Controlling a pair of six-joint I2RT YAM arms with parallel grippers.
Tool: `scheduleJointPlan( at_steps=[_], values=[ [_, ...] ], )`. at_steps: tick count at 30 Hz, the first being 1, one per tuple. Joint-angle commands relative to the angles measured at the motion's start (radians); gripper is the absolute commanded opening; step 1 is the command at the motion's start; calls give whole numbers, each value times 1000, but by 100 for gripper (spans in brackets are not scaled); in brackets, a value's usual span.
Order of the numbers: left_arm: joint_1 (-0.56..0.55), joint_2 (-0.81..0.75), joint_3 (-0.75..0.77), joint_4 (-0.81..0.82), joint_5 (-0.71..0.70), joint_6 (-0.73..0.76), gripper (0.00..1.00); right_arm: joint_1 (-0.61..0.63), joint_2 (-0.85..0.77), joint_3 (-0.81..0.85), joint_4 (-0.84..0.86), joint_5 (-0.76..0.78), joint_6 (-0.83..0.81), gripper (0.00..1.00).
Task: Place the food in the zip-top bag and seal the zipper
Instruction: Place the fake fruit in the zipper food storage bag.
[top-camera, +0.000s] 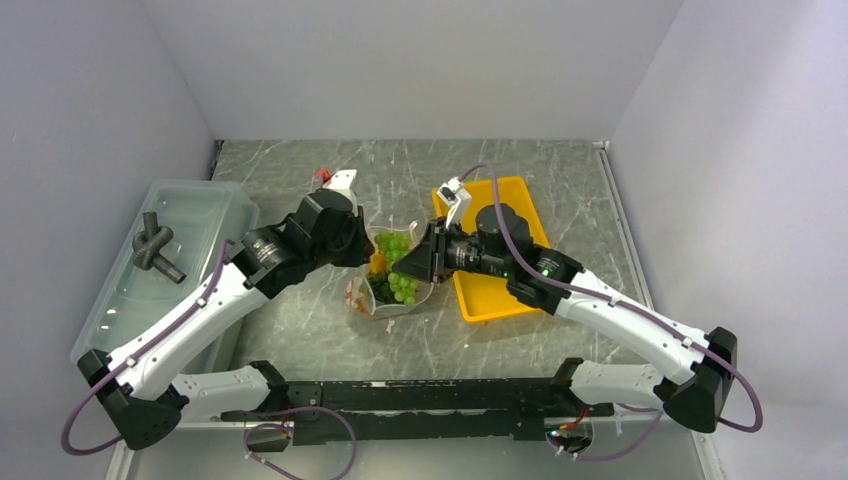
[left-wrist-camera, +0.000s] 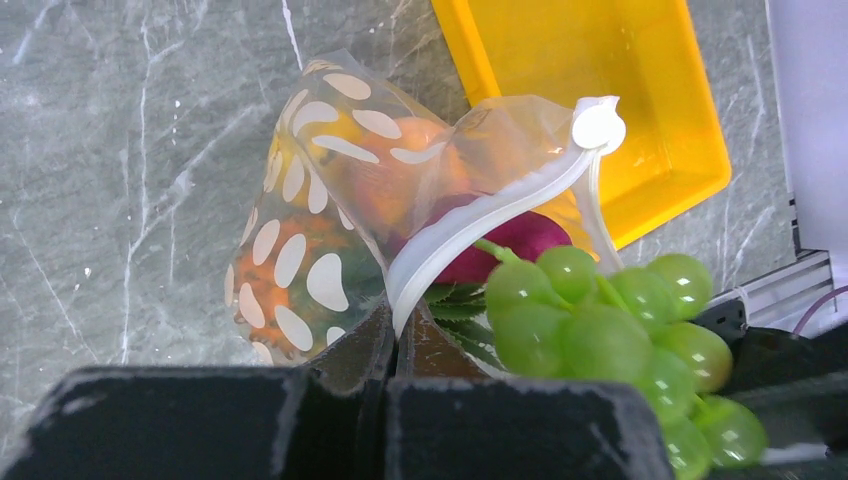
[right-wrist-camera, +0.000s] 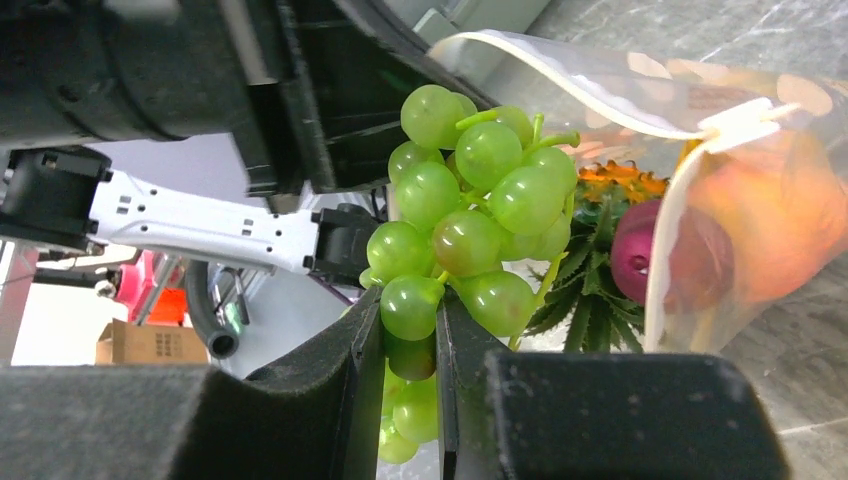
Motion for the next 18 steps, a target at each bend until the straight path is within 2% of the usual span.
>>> scheduleJointPlan(
  at_steps=[1, 18],
  values=[
    [2, -48, -4, 54, -25, -29, 0, 12, 10, -13, 96, 61, 74, 7],
    [2, -74, -53, 76, 37, -38, 0, 37, 165, -4, 128, 168, 195, 7]
  ],
)
